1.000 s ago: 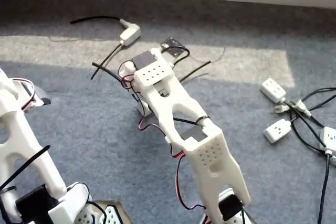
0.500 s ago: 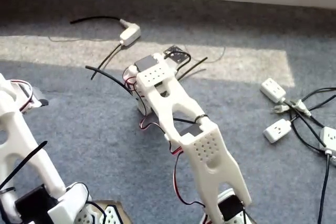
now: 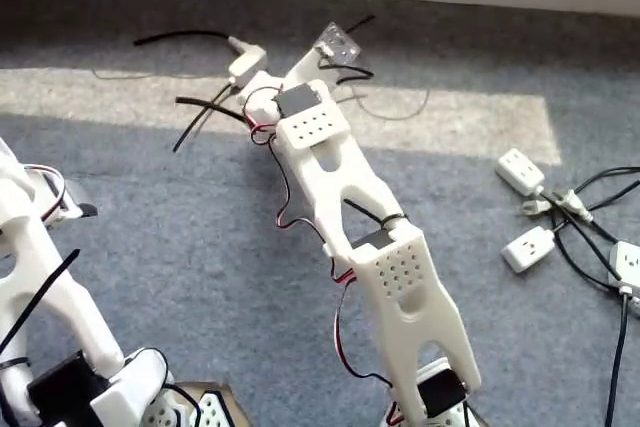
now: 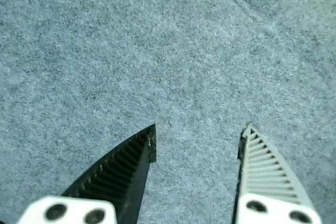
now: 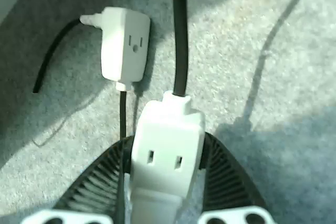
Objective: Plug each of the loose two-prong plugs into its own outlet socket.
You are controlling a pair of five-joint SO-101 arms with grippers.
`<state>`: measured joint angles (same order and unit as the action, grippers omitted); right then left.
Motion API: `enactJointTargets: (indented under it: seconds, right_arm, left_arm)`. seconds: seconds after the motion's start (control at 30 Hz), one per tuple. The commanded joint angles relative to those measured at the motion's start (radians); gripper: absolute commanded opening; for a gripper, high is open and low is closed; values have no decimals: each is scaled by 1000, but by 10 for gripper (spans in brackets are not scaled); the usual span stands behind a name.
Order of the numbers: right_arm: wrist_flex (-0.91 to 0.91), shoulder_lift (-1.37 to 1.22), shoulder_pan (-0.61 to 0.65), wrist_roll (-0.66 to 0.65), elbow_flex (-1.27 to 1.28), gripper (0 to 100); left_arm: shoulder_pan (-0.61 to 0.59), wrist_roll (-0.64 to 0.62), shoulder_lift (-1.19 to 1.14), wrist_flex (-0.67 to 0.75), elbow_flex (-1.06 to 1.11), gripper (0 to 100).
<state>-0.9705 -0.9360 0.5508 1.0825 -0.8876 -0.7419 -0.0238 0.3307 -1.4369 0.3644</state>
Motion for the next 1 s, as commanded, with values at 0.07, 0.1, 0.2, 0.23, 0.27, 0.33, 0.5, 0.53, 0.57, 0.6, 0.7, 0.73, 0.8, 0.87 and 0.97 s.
enactJointTargets:
  seconds: [0.07, 0.1, 0.2, 0.23, 0.27, 0.33, 0.5, 0.53, 0.57, 0.6, 0.7, 0.73, 0.8, 0.87, 0.97]
  right_arm:
    - [219, -64, -45, -66, -54, 52]
    - [259, -85, -50, -77, -54, 52]
    - [383, -136, -73, -121, -54, 52]
    - [426, -150, -77, -143, -54, 52]
    - [453, -156, -82, -163, -54, 52]
    - [487, -160, -82, -206, -54, 52]
    - [489, -159, -88, -227, -54, 53]
    - [489, -159, -88, -227, -54, 62]
    - [489, -159, -88, -227, -54, 83]
    - [489, -160, -88, -227, -54, 112]
    - [490, -166, -102, -227, -54, 206]
    - [490, -166, -110, -227, -54, 228]
    - [492, -166, -128, -227, -54, 240]
    - [490, -168, -127, -227, -54, 241]
    - [489, -166, -127, -227, -54, 242]
  left_arm:
    - [-73, 6, 12, 49, -1, 261]
    - [-76, 8, 12, 49, 2, 261]
    - [-81, 9, 12, 66, 31, 261]
    - [-81, 9, 12, 77, 42, 261]
    - [-81, 9, 12, 87, 54, 261]
    - [-82, 9, 12, 115, 84, 260]
    - [-77, 9, 12, 149, 136, 260]
    - [-77, 9, 12, 149, 140, 260]
    - [-81, 9, 12, 152, 147, 260]
    - [-81, 9, 12, 157, 153, 260]
    - [-81, 9, 12, 163, 156, 260]
    - [-81, 9, 12, 163, 156, 260]
    - [-81, 9, 12, 163, 154, 260]
    - [-79, 9, 12, 163, 154, 260]
    - [-77, 9, 12, 163, 154, 260]
